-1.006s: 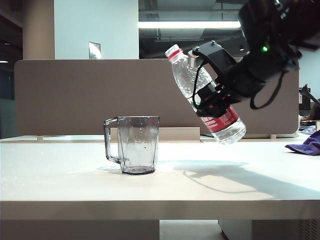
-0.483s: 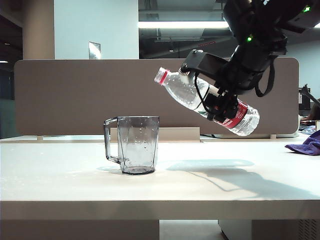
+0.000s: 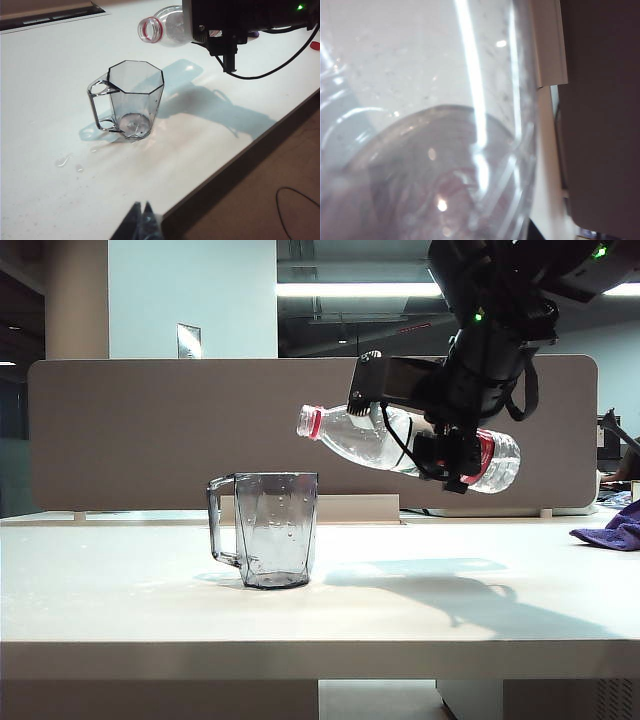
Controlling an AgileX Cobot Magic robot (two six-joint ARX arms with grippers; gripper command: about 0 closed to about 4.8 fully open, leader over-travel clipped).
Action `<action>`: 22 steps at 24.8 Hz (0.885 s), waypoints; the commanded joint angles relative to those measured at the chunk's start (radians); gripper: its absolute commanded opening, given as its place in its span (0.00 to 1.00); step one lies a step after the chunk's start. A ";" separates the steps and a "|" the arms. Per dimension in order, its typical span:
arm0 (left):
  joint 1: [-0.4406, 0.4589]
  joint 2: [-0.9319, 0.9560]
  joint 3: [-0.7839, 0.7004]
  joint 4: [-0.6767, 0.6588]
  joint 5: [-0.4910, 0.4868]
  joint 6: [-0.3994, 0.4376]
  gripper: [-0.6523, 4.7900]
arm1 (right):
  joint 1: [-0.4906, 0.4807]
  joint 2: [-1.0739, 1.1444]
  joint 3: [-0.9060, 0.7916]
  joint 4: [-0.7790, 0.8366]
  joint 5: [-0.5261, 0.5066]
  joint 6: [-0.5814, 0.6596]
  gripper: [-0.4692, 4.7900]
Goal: Pick up the mineral water bottle on the table and pour a little water into the mug.
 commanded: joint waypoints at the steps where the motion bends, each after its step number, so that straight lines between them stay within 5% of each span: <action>1: 0.000 0.000 0.003 0.006 0.000 0.001 0.11 | 0.025 -0.010 0.007 0.043 0.034 -0.072 0.55; 22: 0.001 0.001 0.003 0.006 0.000 0.001 0.11 | 0.066 -0.010 0.007 0.146 0.122 -0.284 0.55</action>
